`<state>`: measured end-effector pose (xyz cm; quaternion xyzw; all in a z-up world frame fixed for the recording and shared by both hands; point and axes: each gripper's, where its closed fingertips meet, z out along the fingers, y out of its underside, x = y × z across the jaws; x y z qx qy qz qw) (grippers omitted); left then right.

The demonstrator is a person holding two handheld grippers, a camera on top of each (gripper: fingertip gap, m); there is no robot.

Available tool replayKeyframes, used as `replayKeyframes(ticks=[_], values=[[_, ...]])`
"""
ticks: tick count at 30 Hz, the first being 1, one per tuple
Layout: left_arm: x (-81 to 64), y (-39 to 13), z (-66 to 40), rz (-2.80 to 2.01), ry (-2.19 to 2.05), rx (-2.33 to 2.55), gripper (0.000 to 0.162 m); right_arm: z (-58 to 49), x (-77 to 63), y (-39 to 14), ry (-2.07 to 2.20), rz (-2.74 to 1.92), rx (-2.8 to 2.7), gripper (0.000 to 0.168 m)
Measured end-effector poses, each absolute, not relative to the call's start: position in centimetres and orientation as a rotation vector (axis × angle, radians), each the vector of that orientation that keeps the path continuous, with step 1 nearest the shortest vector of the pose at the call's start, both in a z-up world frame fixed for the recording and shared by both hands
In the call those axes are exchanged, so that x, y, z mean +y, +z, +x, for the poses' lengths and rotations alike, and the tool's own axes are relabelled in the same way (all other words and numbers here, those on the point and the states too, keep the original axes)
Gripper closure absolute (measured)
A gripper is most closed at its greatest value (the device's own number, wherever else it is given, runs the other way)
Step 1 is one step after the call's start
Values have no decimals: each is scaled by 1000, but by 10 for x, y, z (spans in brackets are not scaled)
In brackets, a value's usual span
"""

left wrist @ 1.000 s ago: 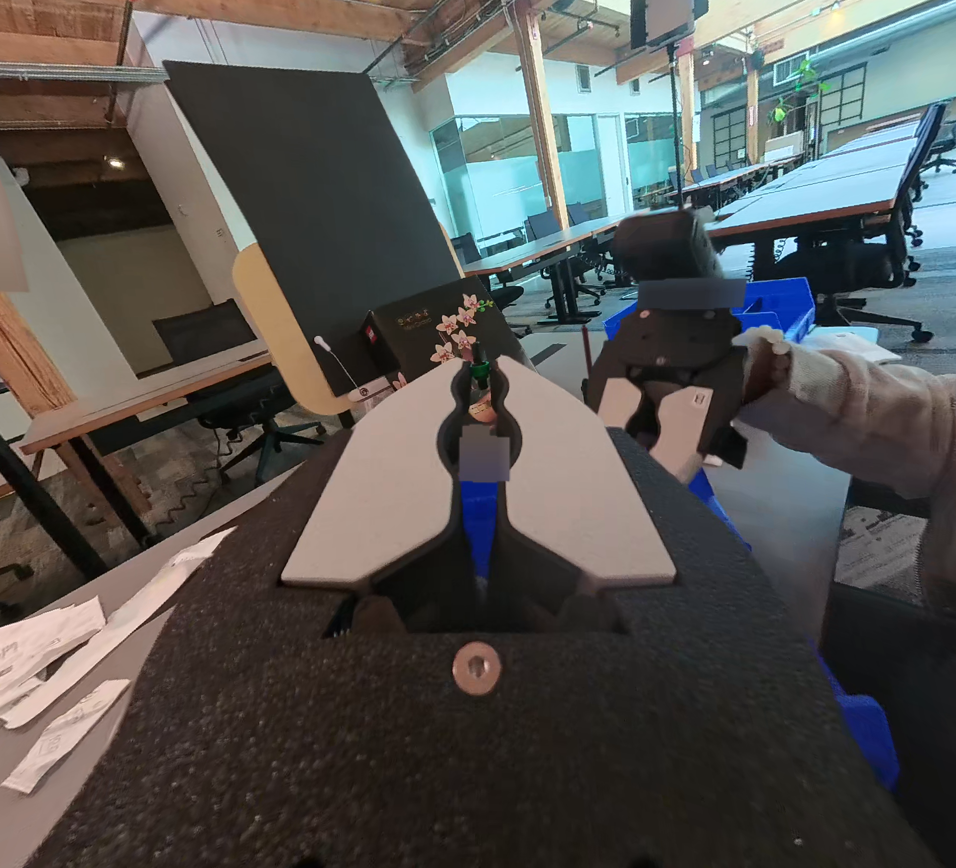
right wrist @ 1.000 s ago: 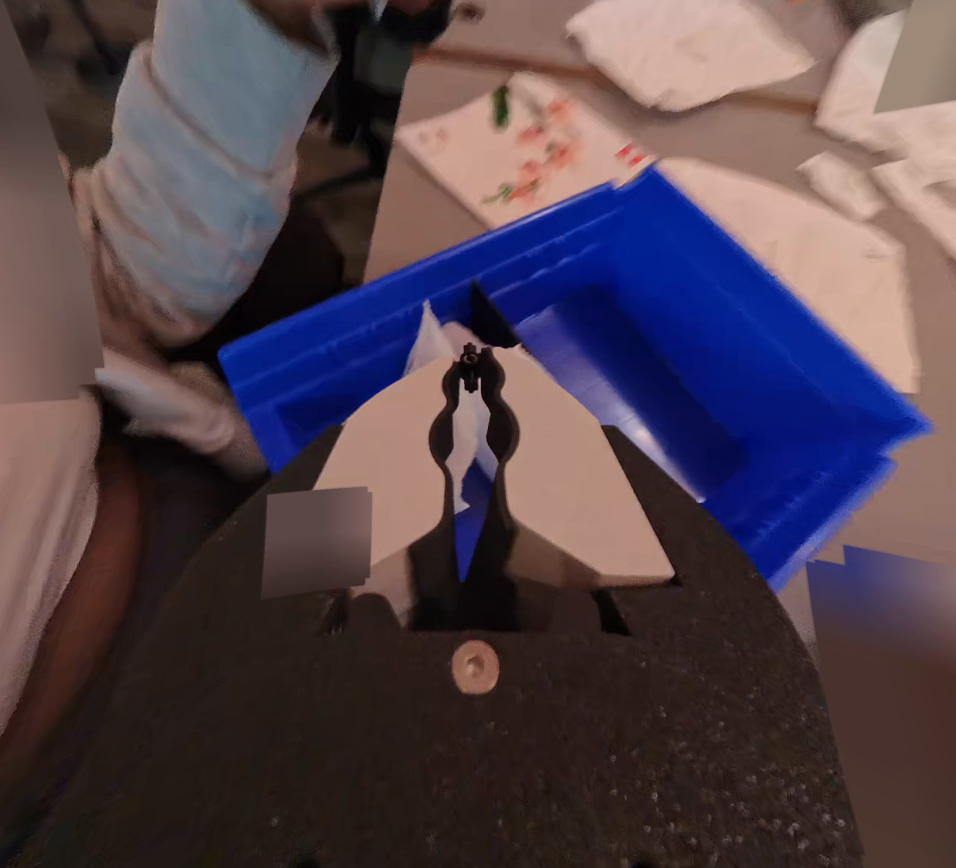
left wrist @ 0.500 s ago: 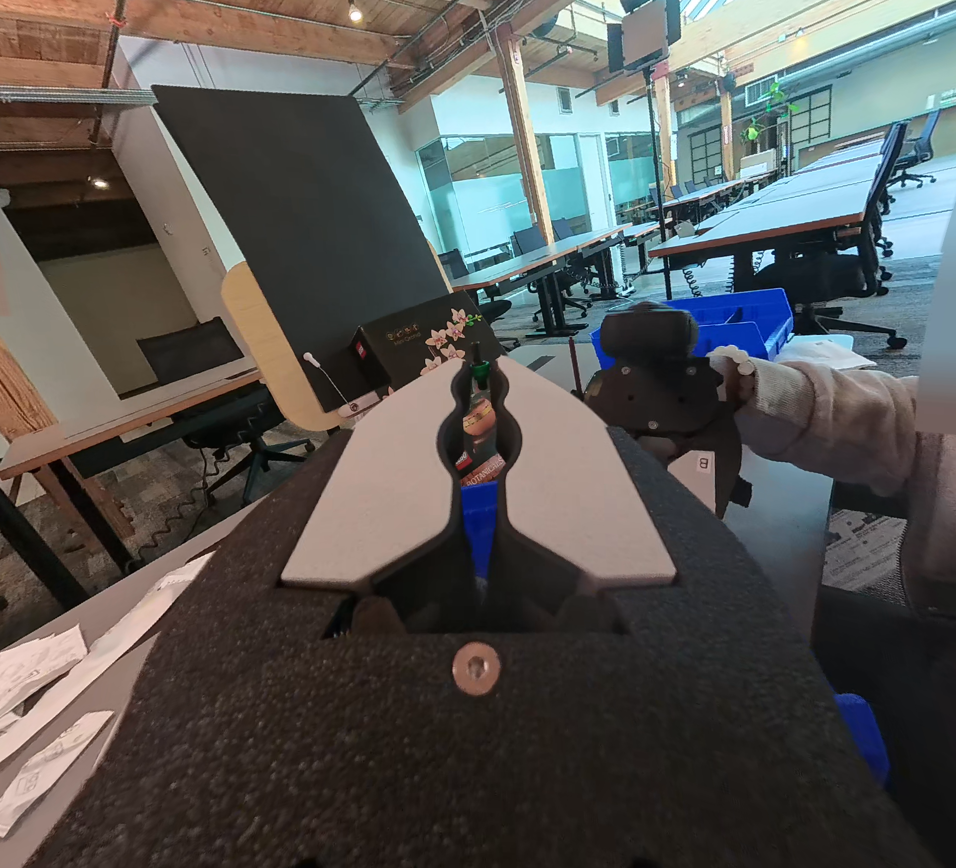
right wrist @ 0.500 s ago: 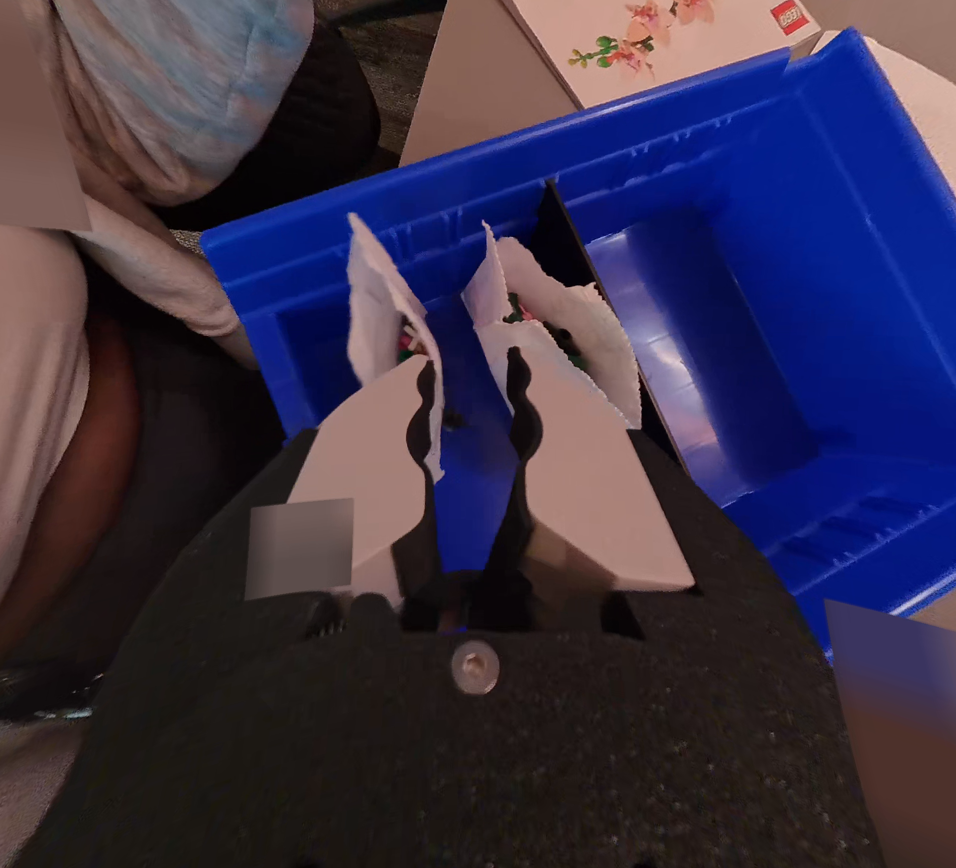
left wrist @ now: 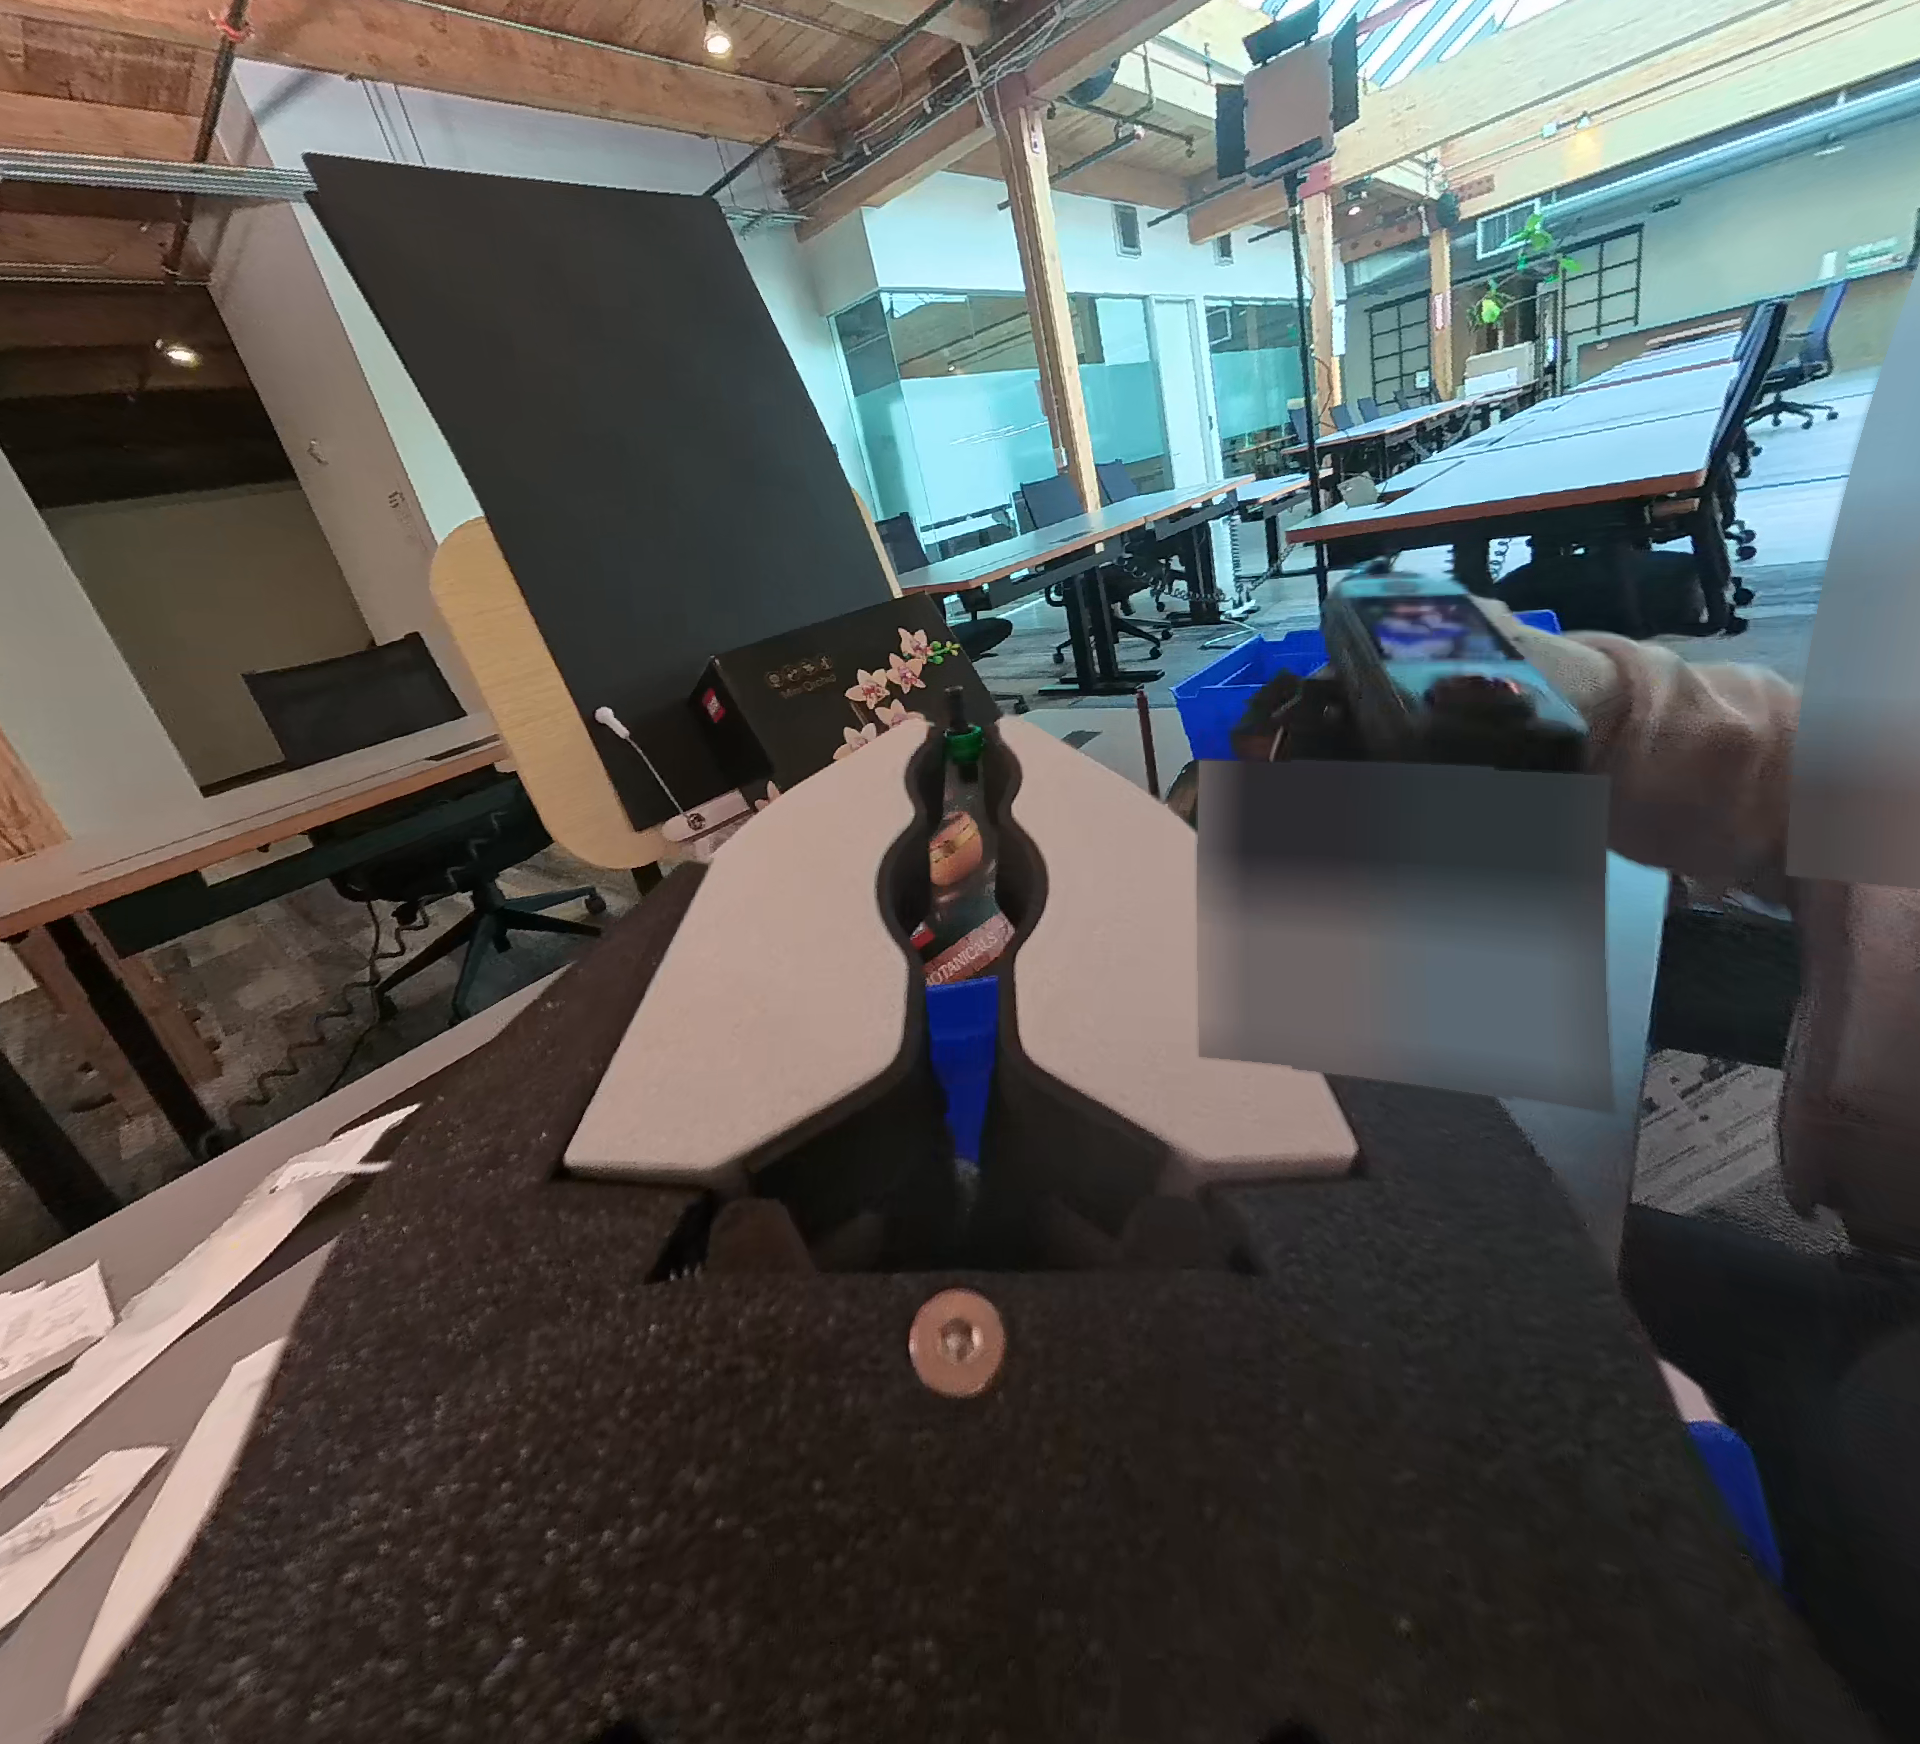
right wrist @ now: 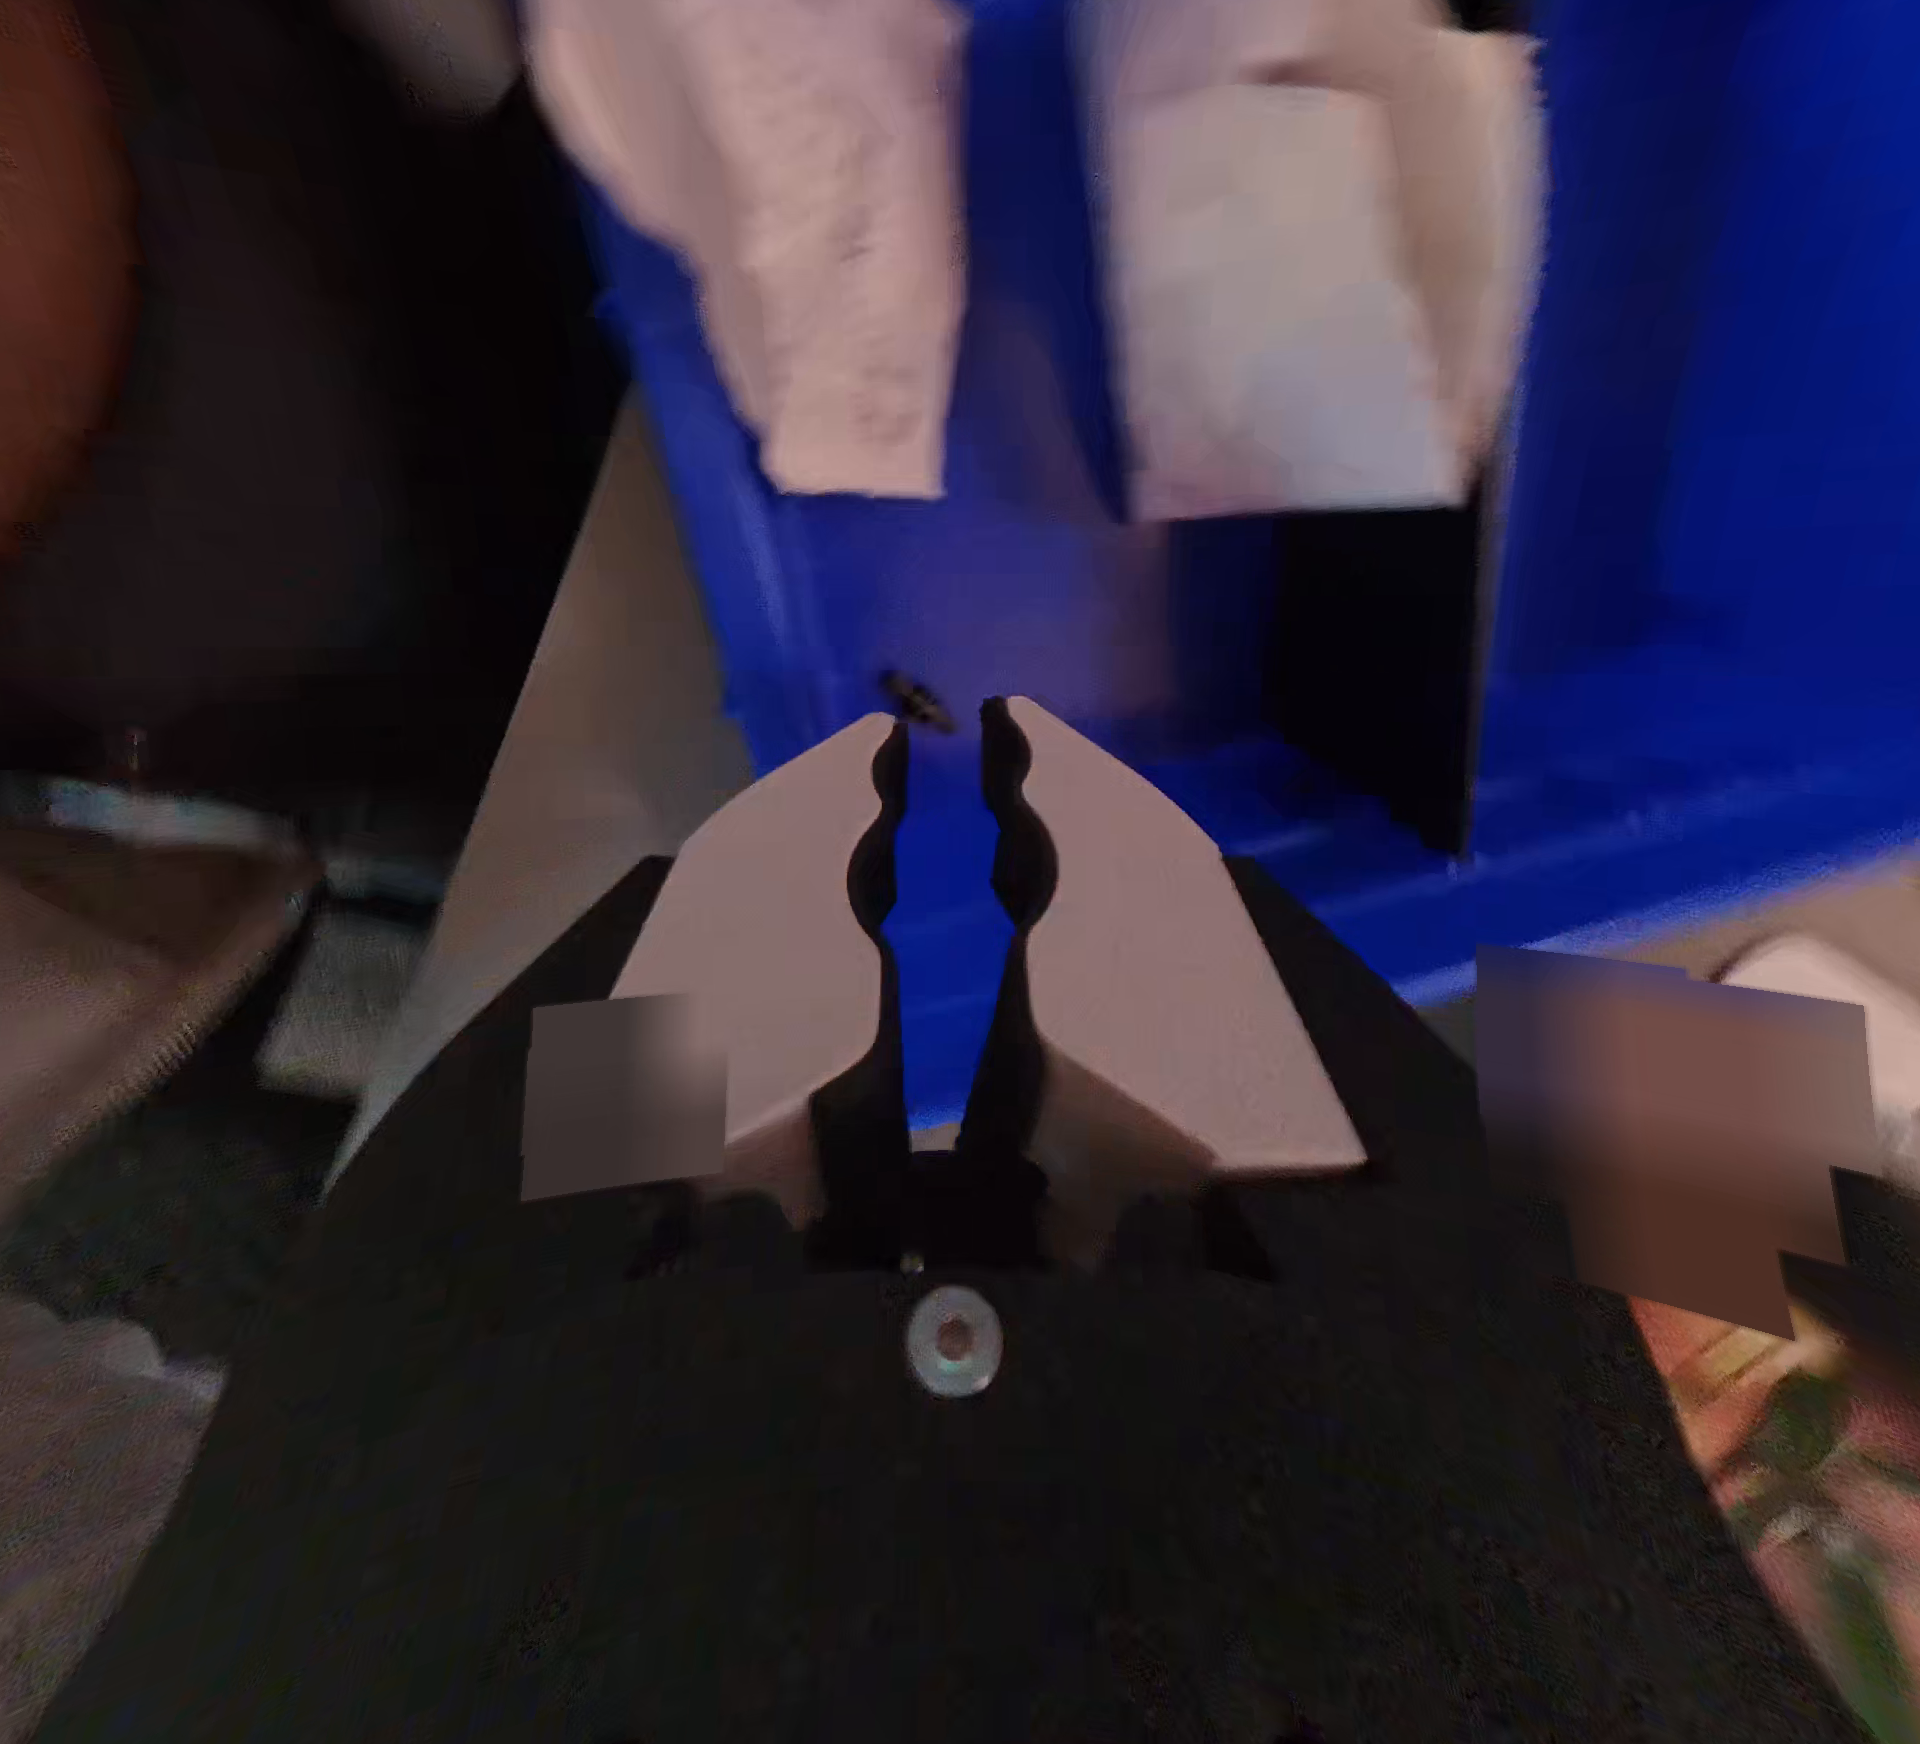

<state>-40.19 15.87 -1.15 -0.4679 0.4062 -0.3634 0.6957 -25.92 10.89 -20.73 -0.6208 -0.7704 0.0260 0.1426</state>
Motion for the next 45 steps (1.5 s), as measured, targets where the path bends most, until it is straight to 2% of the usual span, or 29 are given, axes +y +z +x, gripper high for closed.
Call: replayKeyframes(ticks=[6,11,16,23,26,31,36,38,40,43,45], values=[[148,-7,-403,-1006,-809,939,156,-251,112,-231,-35,-1515,-2831,163],[145,-3,-413,-972,-846,922,155,-237,124,-249,-206,-1332,-3025,146],[140,4,-419,-940,-866,906,155,-236,123,-257,-177,-1244,-3108,144],[140,7,-425,-922,-878,889,155,-233,131,-270,-229,-1185,-3137,142],[142,7,-426,-926,-881,880,155,-236,134,-271,-266,-1153,-3113,161],[142,7,-426,-925,-875,877,155,-244,133,-271,-255,-1081,-3109,164],[141,10,-431,-918,-872,867,155,-262,133,-232,50,-1265,-2972,165],[140,10,-433,-912,-872,864,156,-259,129,-231,46,-1238,-3019,161],[138,10,-434,-898,-870,875,155,-258,132,-234,-17,-1214,-3052,168],[138,12,-439,-890,-853,865,155,-270,131,-228,175,-1321,-2964,168],[137,14,-443,-883,-854,853,156,-269,137,-226,159,-1345,-2917,168]])
